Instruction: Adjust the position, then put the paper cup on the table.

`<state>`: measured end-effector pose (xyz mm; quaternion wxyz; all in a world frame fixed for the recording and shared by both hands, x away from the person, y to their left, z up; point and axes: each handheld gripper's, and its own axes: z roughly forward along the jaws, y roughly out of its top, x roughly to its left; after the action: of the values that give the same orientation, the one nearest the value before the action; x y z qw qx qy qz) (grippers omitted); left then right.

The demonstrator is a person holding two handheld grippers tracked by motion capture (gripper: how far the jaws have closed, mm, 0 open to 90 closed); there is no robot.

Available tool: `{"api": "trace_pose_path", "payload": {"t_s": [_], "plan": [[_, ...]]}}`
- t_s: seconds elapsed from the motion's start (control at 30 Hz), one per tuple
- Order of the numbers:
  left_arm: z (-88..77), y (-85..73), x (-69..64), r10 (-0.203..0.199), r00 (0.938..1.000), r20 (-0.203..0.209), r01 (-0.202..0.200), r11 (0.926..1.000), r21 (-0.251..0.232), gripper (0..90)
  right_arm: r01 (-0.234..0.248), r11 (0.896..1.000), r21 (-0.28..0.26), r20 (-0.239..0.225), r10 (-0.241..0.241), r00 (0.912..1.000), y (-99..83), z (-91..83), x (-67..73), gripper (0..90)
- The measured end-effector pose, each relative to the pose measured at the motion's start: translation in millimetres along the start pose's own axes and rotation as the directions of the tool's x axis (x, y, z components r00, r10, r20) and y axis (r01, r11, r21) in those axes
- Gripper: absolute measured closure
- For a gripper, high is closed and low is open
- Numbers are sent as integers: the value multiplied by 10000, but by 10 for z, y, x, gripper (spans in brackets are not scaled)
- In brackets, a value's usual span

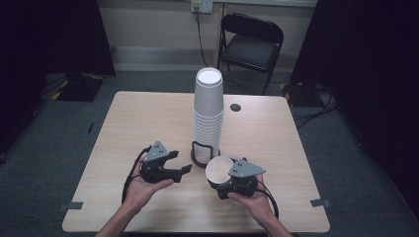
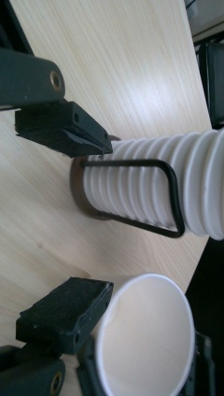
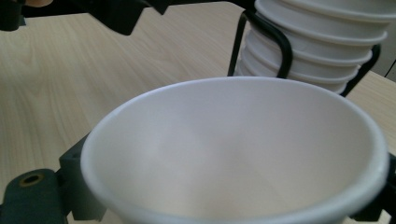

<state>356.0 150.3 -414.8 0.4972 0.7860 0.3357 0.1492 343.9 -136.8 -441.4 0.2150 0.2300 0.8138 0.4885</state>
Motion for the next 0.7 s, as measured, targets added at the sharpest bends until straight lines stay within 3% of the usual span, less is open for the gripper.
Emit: {"api": "trace_pose_path", "payload": {"t_s": [0.3,0.33,0.5,0.6,0.7], "plan": [[-113,-158,92,-83,9985,-538,84,10000,31,216,-677,9975,-201,436,686,9967,-15,-83,-198,106],[-116,-177,104,-16,9981,-615,20,10000,56,205,-928,9952,-311,570,944,9939,-15,-111,-278,106],[-123,-236,130,-111,9964,-845,129,9997,212,204,-1226,9911,-518,892,1269,9879,7,-162,-458,106],[-162,-271,146,194,9959,-881,-145,9983,556,202,-1513,9858,-735,1097,1588,9812,7,-183,-556,106],[-182,-320,165,113,9951,-987,-56,9983,579,198,-1705,9823,-776,1234,1791,9761,-5,-182,-660,106]]}}
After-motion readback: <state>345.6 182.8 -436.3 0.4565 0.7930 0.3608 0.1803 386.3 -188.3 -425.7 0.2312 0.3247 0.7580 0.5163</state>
